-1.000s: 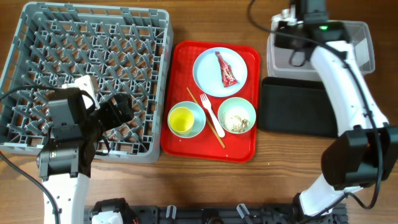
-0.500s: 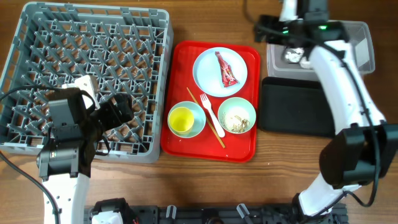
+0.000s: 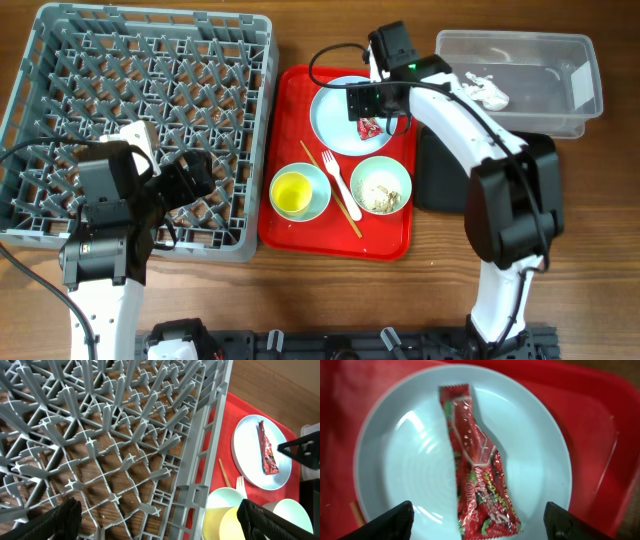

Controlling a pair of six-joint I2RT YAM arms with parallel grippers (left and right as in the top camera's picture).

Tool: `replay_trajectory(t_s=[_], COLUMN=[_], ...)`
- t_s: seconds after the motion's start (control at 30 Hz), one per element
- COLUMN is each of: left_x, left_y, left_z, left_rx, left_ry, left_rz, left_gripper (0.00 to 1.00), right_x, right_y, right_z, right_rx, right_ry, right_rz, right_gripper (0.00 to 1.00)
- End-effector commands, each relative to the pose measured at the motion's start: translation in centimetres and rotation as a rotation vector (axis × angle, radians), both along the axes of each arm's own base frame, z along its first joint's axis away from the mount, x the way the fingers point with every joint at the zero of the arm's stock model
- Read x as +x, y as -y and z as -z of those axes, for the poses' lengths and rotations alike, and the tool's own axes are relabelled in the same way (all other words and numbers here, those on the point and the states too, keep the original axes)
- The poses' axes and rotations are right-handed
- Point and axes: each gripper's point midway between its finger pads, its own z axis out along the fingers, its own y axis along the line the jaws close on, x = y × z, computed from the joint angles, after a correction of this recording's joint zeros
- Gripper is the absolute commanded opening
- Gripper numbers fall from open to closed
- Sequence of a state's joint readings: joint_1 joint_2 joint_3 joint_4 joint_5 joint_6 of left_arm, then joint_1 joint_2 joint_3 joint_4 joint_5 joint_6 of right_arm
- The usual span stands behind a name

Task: Sort waste into correct bins and load items into the dishwasher rack
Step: 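Carry the tissue to the clear bin and release it, then grasp the red wrapper on the plate with the right gripper, then carry the red wrapper to the clear bin and release it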

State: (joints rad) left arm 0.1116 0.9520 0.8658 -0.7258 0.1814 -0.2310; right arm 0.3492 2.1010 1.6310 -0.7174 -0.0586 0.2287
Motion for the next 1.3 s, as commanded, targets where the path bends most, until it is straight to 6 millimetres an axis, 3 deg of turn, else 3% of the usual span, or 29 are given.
replay_trajectory(t_s=[0.0, 0.23, 0.3, 0.4, 0.47, 0.6, 0.73, 0.93, 1.03, 1.13, 1.17, 1.27], left_x=[0.3, 0.3, 0.3, 0.3, 0.3, 0.3, 0.3, 0.3, 0.3, 0.3, 0.3, 0.3], left_y=[0.0, 0.0, 0.0, 0.0, 0.0, 0.0, 0.0, 0.0, 0.0, 0.0, 0.0, 0.0], left_z=[-0.8, -0.8, -0.8, -0.8, -0.8, -0.8, -0.8, -0.8, -0.8, -0.8, -0.8, -0.8], left_rx=[-0.013, -0.013, -0.013, -0.013, -0.013, -0.013, -0.013, -0.013, -0.013, -0.013, -0.013, -0.013], left_ry=[0.019, 0.019, 0.019, 0.019, 0.019, 0.019, 0.019, 0.019, 0.019, 0.019, 0.019, 0.019], left_rz=[-0.007, -0.007, -0.007, -0.007, -0.007, -0.007, -0.007, -0.007, -0.008, -0.007, -0.007, -0.007], left_gripper=[1.00, 1.00, 1.00, 1.00, 1.00, 1.00, 1.00, 1.00, 1.00, 1.00, 1.00, 1.00], right_x=[-0.6, -1.6, -1.7, -1.6, -1.6, -0.8, 1.0, 2.8, 3.0, 2.7, 2.6, 3.1], right_y=[0.0, -0.6, -0.7, -0.8, -0.7, -0.5, 1.1, 8.3, 12.1, 15.3, 16.1, 16.8], right_z=[2.8, 6.2, 6.2, 6.1, 5.7, 3.0, -2.5, -10.4, -11.5, -10.8, -10.5, -10.8], right_rx=[-0.020, -0.022, -0.023, -0.022, -0.022, -0.002, 0.029, 0.003, 0.004, 0.001, 0.005, 0.042], right_ry=[-0.059, -0.140, -0.141, -0.137, -0.136, -0.088, 0.028, 0.210, 0.226, 0.192, 0.181, 0.193], right_rz=[0.032, 0.036, 0.034, 0.033, 0.033, 0.044, 0.088, 0.292, 0.396, 0.487, 0.503, 0.498], right_gripper=[0.79, 0.74, 0.64, 0.33, 0.19, 0.04, 0.04, 0.05, 0.06, 0.07, 0.13, 0.53])
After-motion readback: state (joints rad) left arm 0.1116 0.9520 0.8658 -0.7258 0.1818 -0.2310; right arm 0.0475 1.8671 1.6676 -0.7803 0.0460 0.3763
